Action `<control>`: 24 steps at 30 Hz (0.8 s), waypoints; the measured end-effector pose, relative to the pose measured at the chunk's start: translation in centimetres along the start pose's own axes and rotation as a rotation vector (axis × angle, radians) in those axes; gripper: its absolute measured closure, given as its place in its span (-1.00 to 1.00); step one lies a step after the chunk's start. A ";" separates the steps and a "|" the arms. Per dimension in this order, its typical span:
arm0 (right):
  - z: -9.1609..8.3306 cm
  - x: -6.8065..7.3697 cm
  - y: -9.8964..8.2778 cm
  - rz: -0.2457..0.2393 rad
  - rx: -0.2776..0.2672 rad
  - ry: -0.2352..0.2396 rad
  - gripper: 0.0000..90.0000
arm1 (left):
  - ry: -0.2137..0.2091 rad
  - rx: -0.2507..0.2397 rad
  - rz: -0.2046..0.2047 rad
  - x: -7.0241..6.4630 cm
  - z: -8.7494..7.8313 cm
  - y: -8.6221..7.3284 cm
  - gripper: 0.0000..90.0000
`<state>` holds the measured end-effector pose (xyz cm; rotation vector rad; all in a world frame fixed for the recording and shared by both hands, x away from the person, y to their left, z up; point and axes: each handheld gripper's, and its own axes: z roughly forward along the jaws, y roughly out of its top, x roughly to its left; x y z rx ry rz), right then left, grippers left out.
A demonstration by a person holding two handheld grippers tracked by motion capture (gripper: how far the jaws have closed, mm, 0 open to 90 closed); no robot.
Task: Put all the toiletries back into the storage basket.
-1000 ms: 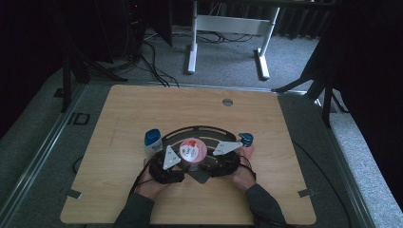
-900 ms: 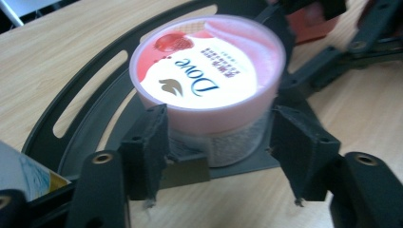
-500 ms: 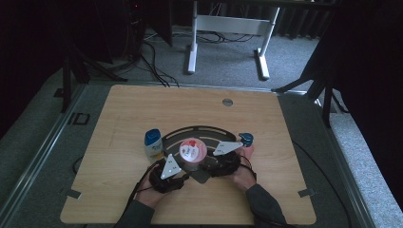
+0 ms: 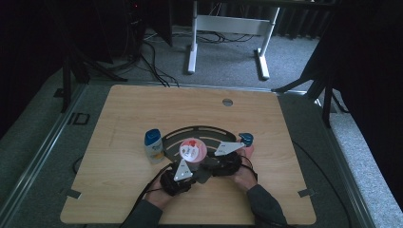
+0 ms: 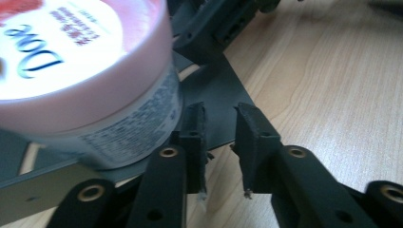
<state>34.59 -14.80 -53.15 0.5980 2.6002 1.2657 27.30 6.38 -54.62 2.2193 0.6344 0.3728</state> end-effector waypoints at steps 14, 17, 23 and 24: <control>-0.6 -0.1 -0.4 0.000 -0.004 0.001 0.52 | -0.004 0.021 0.000 0.2 1.3 0.0 0.98; -0.6 0.0 -0.5 -0.003 -0.003 0.003 0.71 | -0.001 0.020 -0.003 0.2 1.4 0.2 0.98; -0.6 -0.1 -0.5 -0.004 0.001 -0.015 0.99 | -0.005 0.025 -0.002 0.3 1.8 0.2 0.99; -0.6 -0.2 -0.6 -0.003 0.004 -0.020 1.00 | -0.007 0.025 -0.004 0.3 1.8 0.2 0.99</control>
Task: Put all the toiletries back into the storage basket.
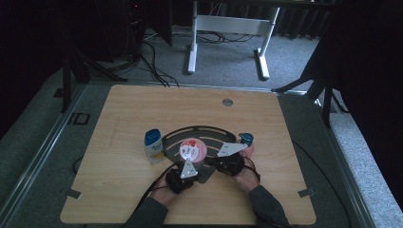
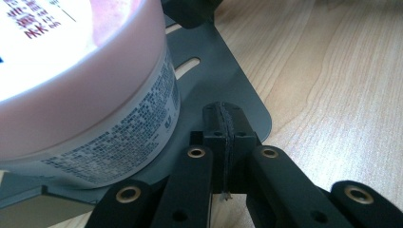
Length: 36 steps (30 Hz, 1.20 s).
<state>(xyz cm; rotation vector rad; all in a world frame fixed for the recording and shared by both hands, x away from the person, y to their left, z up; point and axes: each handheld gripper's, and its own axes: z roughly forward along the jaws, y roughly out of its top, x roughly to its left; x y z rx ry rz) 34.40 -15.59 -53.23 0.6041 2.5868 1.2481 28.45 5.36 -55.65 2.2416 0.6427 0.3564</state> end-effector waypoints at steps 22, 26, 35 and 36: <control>0.3 -0.1 0.3 0.019 -0.012 -0.009 1.00 | -0.035 -0.019 -0.018 0.3 0.1 -0.4 1.00; 0.7 0.2 0.6 0.016 -0.011 -0.008 0.99 | -0.048 -0.019 -0.014 0.3 0.0 -0.5 1.00; 1.3 0.2 1.1 0.028 -0.008 -0.019 1.00 | -0.055 -0.021 -0.021 0.4 0.1 -0.5 1.00; 1.3 0.2 1.2 0.029 -0.007 -0.020 1.00 | -0.052 -0.020 -0.017 0.3 0.1 -0.5 1.00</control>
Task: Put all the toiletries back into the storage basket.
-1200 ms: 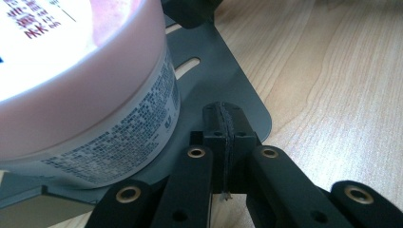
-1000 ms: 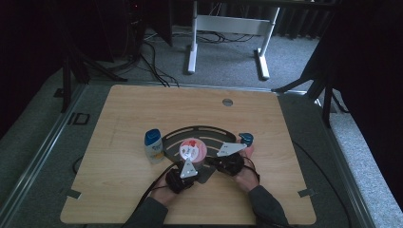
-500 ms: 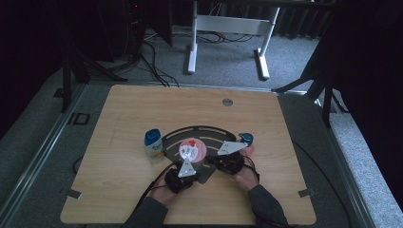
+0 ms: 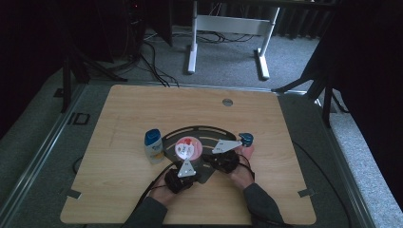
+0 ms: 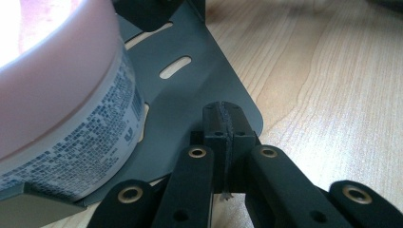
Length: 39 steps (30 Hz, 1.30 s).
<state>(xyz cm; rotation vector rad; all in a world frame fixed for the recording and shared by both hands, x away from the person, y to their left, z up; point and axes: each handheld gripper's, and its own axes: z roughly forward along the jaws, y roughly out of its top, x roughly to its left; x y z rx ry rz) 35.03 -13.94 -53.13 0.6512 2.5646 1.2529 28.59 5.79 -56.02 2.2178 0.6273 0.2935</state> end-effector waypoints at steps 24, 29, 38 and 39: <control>2.5 0.3 2.3 0.011 0.023 -0.003 1.00 | 0.004 0.002 0.008 0.0 0.0 0.0 1.00; 3.1 0.5 2.8 0.009 0.026 0.005 1.00 | 0.002 0.002 0.005 0.0 0.0 0.0 1.00; 3.4 -0.4 3.0 0.070 0.028 -0.047 1.00 | -0.005 -0.001 -0.005 0.1 0.0 0.0 1.00; 3.4 -0.5 3.0 0.072 0.027 -0.046 1.00 | -0.005 0.000 -0.006 0.1 0.0 0.0 1.00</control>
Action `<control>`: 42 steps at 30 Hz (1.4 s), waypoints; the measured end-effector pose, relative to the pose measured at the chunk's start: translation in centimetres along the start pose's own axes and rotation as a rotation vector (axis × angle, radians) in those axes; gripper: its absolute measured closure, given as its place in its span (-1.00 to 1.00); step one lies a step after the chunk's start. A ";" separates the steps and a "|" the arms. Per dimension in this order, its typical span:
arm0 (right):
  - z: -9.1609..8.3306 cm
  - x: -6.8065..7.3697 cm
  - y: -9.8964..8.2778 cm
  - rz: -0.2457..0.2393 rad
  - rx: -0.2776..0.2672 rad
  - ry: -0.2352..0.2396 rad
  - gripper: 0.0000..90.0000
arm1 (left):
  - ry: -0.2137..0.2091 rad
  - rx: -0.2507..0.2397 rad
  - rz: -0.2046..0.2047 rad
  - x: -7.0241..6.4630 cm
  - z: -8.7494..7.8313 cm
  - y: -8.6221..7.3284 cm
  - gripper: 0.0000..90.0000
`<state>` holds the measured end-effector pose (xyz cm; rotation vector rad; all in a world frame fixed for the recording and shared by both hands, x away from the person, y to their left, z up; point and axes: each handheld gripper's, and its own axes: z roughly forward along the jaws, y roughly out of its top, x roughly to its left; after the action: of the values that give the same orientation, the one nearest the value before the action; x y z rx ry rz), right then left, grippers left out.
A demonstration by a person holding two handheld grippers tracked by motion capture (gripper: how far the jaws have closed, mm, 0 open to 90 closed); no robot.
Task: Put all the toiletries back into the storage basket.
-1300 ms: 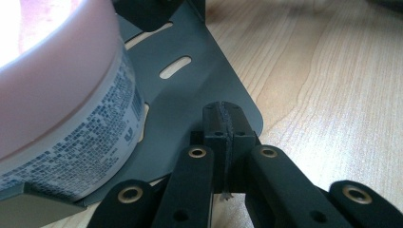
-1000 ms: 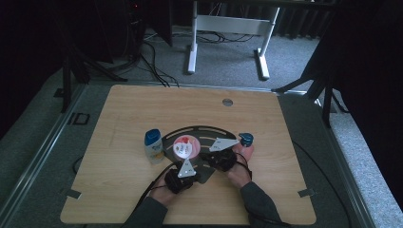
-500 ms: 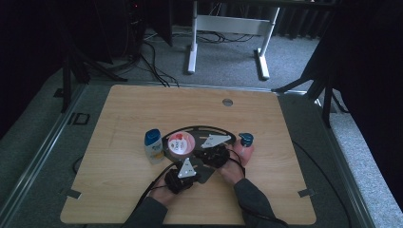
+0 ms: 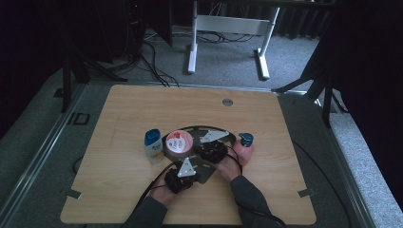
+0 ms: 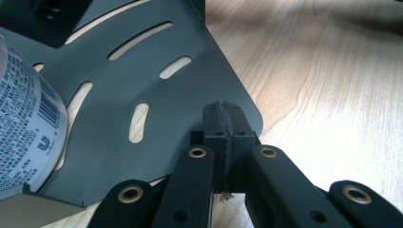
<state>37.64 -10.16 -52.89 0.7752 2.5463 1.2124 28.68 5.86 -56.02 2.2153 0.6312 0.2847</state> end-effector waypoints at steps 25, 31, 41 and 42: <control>1.4 0.4 1.1 0.009 -0.005 0.025 1.00 | -0.002 -0.001 -0.002 0.0 0.0 0.0 1.00; 1.4 0.4 1.1 0.007 -0.005 0.024 1.00 | 0.000 -0.002 0.000 0.0 0.0 0.0 1.00; 1.2 0.8 0.7 -0.005 0.014 0.027 0.89 | 0.008 -0.004 0.007 -0.1 0.0 0.0 1.00; 1.1 0.8 0.5 -0.006 0.016 0.024 0.88 | 0.007 -0.004 0.007 -0.1 -0.1 0.0 1.00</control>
<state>37.63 -8.75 -53.14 0.7603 2.5793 1.2082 28.58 5.86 -55.99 2.2133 0.6269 0.2975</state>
